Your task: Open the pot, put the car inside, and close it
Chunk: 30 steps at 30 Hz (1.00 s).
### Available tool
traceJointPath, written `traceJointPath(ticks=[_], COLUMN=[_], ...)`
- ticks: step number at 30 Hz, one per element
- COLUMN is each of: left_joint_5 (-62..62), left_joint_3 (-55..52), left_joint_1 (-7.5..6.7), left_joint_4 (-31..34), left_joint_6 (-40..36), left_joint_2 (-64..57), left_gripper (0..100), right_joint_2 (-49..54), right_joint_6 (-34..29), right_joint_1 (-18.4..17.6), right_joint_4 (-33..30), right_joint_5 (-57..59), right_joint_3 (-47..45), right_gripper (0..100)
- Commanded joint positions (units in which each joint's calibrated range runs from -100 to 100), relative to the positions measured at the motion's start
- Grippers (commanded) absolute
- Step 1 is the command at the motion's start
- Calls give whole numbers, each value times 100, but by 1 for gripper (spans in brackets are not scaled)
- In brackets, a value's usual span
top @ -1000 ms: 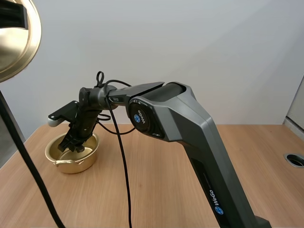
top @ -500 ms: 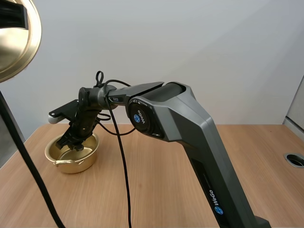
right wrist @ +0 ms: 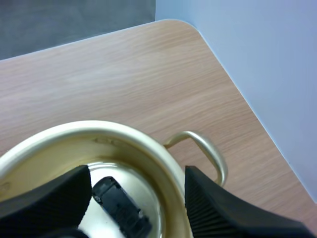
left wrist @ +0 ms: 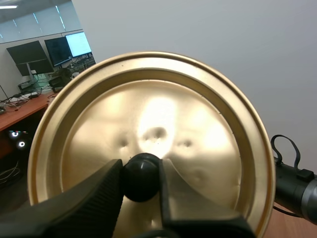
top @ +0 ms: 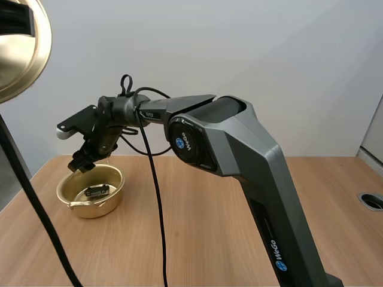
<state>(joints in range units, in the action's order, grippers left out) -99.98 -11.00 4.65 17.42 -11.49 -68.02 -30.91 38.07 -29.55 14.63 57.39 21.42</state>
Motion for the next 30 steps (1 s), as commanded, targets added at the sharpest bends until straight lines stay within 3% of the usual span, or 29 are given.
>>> traceJointPath(ticks=[1, 7, 9, 13, 21, 26, 30], left_joint_5=[-2, -2, -2, -2, -2, -2, -2], left_joint_3=[0, 0, 0, 0, -63, -481, -972], left_joint_1=[1, 1, 1, 1, 1, 1, 1], left_joint_4=[3, 62, 62, 62, 201, 705, 836], left_joint_6=[1, -1, -1, -1, 73, 86, 86], left_joint_2=[0, 0, 0, 0, 0, 0, 0], left_gripper=[0, 0, 0, 0, 0, 0, 0], right_joint_2=[15, 31, 42, 56, 379, 865, 1325], right_joint_6=[-11, -133, -305, -76, -431, -1057, -1348], right_joint_1=[-2, -2, -2, -2, -2, 45, 314], right_joint_4=[20, 111, 88, -107, -604, -1395, -1966], right_joint_5=[113, 753, 936, 1355, 1320, 1302, 1302], right_joint_3=[4, 4, 8, 8, 8, 8, 8], right_gripper=[90, 90, 100, 100, 100, 100, 100])
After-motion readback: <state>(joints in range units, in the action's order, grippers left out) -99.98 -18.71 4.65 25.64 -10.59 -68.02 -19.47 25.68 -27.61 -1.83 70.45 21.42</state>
